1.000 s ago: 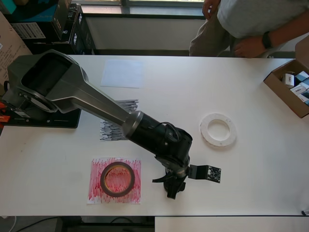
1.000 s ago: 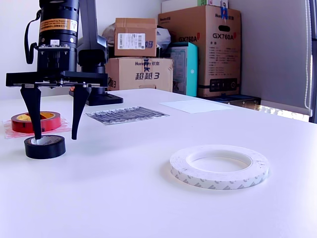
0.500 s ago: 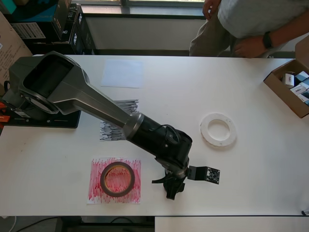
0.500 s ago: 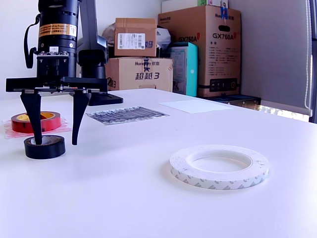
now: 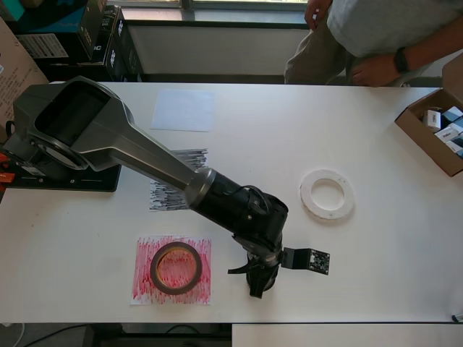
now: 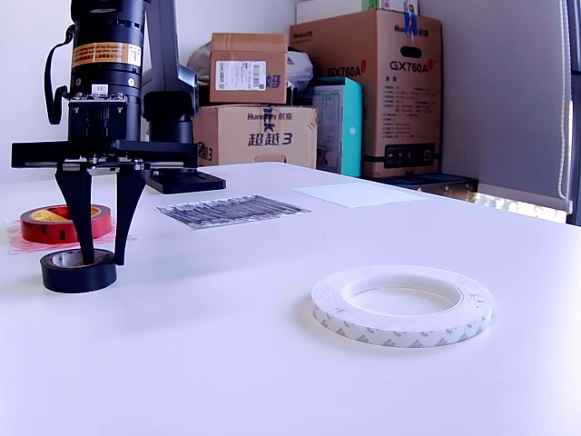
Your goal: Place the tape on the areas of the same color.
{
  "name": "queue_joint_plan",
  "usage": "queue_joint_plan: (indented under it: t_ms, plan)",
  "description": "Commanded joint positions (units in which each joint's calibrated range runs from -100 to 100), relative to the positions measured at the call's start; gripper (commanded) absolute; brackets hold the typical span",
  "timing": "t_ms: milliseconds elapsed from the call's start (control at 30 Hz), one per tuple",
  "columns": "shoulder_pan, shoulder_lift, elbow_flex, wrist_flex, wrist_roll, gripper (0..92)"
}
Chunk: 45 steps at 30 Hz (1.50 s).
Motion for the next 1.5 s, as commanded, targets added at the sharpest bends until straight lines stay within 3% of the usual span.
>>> queue_joint_plan:
  t_ms: [0, 200, 867, 1200, 1467]
  plan:
    - [-0.1, 0.4, 0.0, 0.1, 0.0, 14.9]
    - [-0.3, 0.4, 0.0, 0.1, 0.0, 0.0]
    - [-0.2, -4.1, 0.3, 0.9, -0.1, 0.0]
    - [1.0, -11.9, 9.7, 0.9, -2.0, 0.0]
    - [7.3, -21.4, 21.9, 0.1, -5.0, 0.0]
